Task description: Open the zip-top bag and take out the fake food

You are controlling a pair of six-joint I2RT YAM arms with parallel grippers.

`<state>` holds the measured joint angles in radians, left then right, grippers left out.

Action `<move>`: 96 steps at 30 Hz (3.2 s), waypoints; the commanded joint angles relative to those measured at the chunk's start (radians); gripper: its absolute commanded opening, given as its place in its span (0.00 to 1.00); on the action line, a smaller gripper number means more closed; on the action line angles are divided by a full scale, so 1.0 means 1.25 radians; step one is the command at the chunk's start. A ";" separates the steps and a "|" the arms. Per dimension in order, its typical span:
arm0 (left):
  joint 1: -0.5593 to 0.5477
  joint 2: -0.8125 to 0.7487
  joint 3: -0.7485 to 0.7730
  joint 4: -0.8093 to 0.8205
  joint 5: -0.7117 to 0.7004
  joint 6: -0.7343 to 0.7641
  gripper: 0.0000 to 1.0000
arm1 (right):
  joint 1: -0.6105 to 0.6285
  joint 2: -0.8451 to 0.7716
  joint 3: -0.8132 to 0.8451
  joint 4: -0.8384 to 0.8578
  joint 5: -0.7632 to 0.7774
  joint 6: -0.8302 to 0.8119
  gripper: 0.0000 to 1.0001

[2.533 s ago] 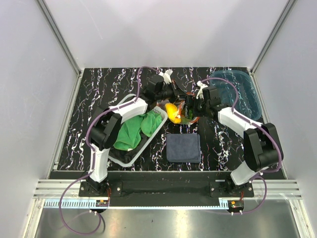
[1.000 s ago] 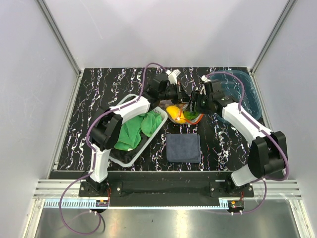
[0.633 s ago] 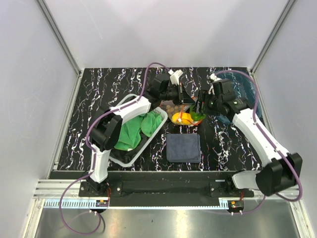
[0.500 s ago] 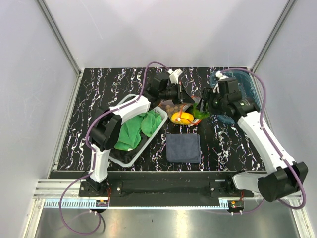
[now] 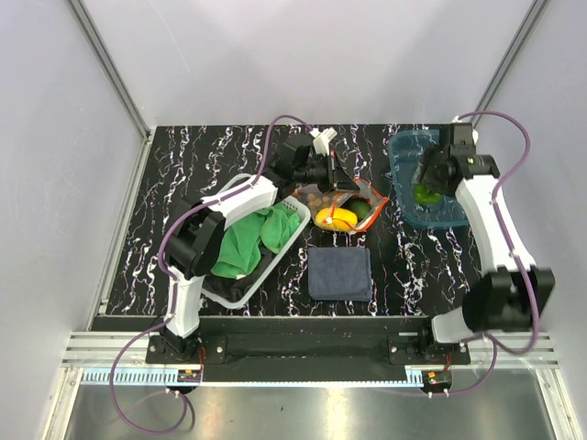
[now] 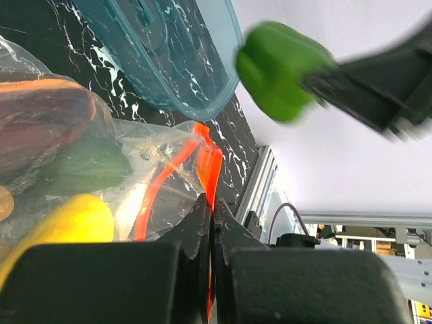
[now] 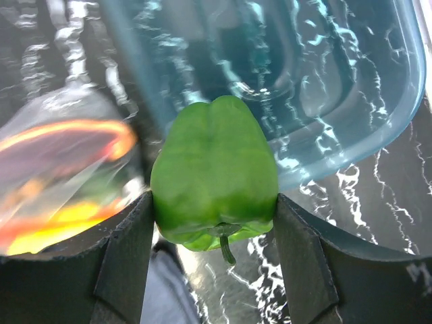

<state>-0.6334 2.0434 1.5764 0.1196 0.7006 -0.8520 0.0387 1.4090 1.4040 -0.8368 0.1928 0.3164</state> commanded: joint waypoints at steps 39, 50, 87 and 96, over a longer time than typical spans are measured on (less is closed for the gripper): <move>0.016 -0.012 -0.023 0.268 0.025 -0.203 0.00 | 0.124 0.081 -0.216 0.383 -0.497 0.156 0.39; 0.006 0.040 -0.017 0.317 0.009 -0.226 0.00 | 0.124 0.158 -0.237 0.371 -0.500 0.218 0.53; -0.010 0.050 -0.073 0.252 0.013 -0.187 0.00 | 0.147 0.342 -0.189 0.336 -0.481 0.467 0.79; -0.010 0.050 -0.098 0.241 0.018 -0.177 0.00 | 0.189 0.402 -0.171 0.351 -0.408 0.435 0.83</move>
<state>-0.6353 2.1208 1.4590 0.3851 0.6983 -1.0946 0.2417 1.8790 1.1652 -0.4446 -0.3798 0.8665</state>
